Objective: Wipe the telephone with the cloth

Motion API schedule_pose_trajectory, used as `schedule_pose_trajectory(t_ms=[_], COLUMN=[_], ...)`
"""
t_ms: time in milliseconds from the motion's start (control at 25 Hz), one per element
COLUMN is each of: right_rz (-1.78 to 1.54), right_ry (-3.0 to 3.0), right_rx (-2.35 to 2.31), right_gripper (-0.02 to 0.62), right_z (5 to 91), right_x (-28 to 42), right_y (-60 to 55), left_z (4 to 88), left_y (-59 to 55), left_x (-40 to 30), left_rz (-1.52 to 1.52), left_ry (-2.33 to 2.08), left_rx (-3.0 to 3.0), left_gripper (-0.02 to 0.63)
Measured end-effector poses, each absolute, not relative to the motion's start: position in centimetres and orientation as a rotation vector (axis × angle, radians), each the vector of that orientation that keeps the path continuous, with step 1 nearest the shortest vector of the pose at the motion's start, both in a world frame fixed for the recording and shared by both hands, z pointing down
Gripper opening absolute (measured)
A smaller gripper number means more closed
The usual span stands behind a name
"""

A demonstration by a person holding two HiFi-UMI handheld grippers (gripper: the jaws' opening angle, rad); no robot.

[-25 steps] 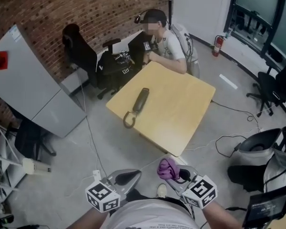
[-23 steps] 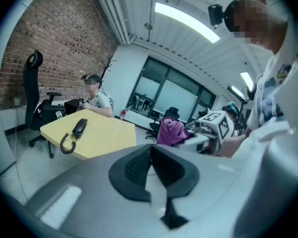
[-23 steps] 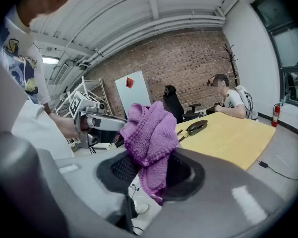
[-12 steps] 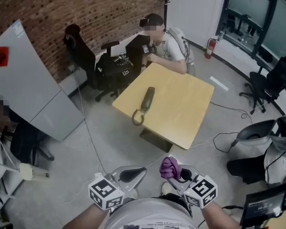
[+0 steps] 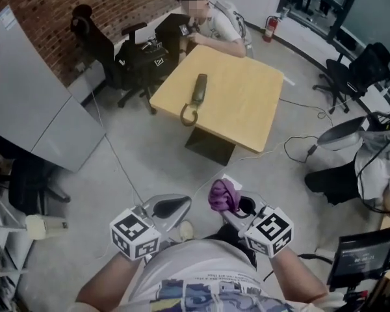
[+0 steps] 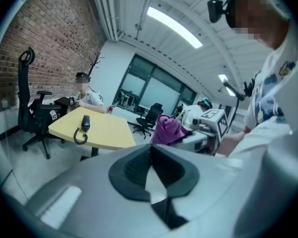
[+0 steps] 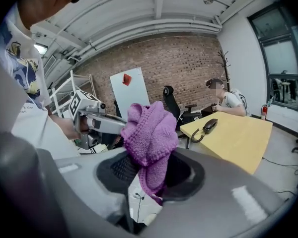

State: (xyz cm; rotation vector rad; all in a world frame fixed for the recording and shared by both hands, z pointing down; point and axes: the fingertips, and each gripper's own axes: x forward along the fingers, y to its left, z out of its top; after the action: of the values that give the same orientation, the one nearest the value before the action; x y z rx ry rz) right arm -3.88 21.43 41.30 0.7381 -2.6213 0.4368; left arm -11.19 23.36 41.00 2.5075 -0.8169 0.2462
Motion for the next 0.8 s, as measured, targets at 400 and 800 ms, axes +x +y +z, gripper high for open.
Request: schedule_pose_trajectory(t_ms=[400, 800], right_rz=[0.412, 0.397], right_ry=[-2.602, -2.593], right_rx=[0.798, 0.776], right_gripper=[0.121, 0.121], right_z=[40.9, 41.2], right_x=[-6.1, -7.8], right_y=[25.6, 26.9], left_z=[40.7, 41.3], left_y=[26.6, 27.6], left_x=[-12.2, -13.3], left_rz=[0.235, 0.24], left_ry=[-0.728, -0.715], left_rx=[2.57, 2.554], left_gripper=[0.003, 0.003])
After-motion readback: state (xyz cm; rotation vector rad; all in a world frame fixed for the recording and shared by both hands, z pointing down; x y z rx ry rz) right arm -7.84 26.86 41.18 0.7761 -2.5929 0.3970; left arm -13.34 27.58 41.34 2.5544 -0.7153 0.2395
